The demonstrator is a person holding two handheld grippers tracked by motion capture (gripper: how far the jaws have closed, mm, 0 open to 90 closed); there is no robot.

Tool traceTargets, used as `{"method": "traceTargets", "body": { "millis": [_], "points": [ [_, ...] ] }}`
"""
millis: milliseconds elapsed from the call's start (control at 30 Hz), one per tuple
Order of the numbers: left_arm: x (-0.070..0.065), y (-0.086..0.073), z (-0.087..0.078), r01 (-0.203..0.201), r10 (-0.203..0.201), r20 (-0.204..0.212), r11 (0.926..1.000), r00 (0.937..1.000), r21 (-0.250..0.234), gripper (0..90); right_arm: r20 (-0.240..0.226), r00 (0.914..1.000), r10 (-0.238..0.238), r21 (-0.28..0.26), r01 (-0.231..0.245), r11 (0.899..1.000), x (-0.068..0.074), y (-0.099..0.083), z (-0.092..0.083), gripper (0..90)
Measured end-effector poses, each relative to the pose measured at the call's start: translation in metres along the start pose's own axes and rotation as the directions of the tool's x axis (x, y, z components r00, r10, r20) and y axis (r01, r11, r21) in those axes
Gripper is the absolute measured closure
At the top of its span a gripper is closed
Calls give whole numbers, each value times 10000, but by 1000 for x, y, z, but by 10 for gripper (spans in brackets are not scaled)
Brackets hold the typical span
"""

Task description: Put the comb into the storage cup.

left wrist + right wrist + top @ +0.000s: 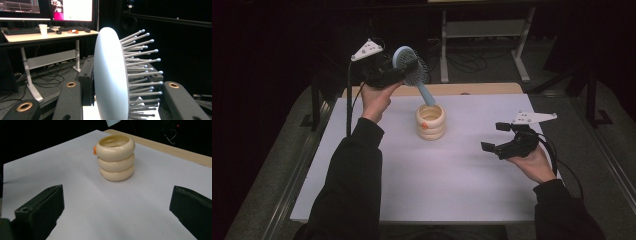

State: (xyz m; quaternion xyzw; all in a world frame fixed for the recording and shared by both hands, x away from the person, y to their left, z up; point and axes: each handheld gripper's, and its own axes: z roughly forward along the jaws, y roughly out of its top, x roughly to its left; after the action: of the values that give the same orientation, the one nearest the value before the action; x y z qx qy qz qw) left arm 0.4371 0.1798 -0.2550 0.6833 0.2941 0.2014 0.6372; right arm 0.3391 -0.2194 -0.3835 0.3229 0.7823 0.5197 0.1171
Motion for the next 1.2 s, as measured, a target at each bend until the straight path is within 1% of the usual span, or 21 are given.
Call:
{"method": "traceTargets", "body": {
  "millis": [200,367,533,600,800,867,1067,1200],
  "points": [
    [1,-5,4,-7,8,-35,9999,10000,158,541,42,10000,83,99,-84,9999,-2,-8,-4,0],
    [1,-9,8,8,-7,-34,9997,10000,248,540,64,9999,120,23,-120,9999,-1,-13,-7,0],
    [1,-14,11,-95,101,-138,9990,9999,428,540,141,9998,126,61,-127,9999,-1,-21,-9,0],
    [2,-16,11,-12,19,-166,9991,9999,418,540,165,9997,162,0,-162,9999,-1,-23,-12,0],
    [4,-22,13,-24,34,-195,9988,9998,496,540,282,9993,239,-219,-233,9995,-2,-28,-17,0],
    [6,-27,14,26,-15,-208,9985,9998,547,540,326,9991,273,-314,-262,9992,-3,-31,-20,0],
    [9,-35,16,140,-125,-259,9981,9996,608,539,405,9987,310,-371,-295,9989,-3,-37,-24,0],
    [9,-40,16,133,-123,-182,9984,9998,555,538,466,9983,353,-374,-336,9987,-3,-41,-27,0]
  ]
}}
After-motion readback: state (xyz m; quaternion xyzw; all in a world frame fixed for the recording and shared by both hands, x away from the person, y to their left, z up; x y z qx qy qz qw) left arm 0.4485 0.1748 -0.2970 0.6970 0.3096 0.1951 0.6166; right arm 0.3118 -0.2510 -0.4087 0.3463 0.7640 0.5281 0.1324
